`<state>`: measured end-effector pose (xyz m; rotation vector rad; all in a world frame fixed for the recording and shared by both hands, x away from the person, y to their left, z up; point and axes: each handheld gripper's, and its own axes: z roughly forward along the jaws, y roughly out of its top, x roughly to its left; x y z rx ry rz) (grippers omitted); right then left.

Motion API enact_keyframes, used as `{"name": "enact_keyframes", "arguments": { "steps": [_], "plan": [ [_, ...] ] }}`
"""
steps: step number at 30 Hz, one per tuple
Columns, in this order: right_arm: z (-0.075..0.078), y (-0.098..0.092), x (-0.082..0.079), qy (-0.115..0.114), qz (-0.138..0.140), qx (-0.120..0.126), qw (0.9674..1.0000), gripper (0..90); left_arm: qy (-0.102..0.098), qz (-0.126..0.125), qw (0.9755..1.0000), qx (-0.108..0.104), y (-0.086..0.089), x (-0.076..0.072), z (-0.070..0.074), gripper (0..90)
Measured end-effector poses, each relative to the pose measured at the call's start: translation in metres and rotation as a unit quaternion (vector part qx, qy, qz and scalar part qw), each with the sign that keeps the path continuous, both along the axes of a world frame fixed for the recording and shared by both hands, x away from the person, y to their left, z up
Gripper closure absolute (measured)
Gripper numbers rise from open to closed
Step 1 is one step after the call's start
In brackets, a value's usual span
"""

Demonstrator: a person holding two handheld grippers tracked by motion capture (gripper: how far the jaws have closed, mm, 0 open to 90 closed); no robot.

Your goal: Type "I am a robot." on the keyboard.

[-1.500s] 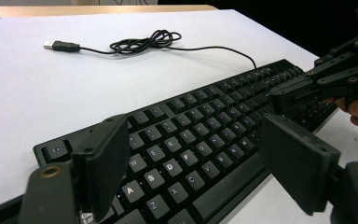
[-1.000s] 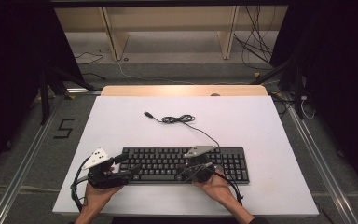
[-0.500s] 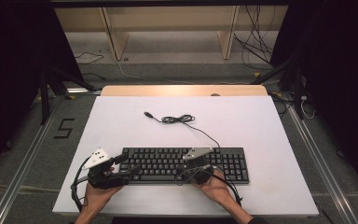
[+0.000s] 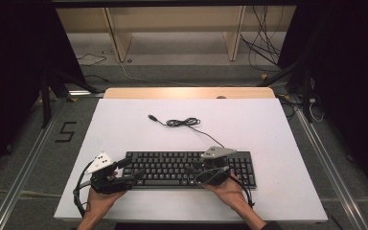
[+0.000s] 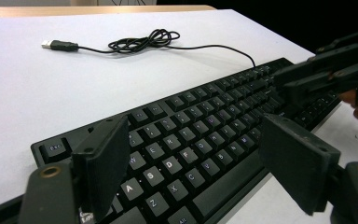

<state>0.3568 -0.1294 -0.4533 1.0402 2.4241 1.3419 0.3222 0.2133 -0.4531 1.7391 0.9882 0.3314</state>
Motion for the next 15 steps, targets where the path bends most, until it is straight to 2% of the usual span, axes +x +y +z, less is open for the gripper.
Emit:
{"name": "enact_keyframes", "arguments": {
  "steps": [2,6,15],
  "plan": [
    [0.004,-0.006,-0.001,-0.006,-0.005,0.012,0.9999,54.3,0.0,0.0,1.0,0.001,0.0,0.0,0.0,24.5],
    [0.011,-0.015,-0.002,-0.019,-0.018,0.024,0.9994,45.0,0.001,-0.001,1.0,0.0,0.0,0.0,0.0,24.5],
    [0.019,-0.04,-0.014,-0.043,-0.039,0.047,0.9972,35.5,0.001,-0.006,1.0,0.001,-0.002,-0.001,0.001,24.4]
  ]
}}
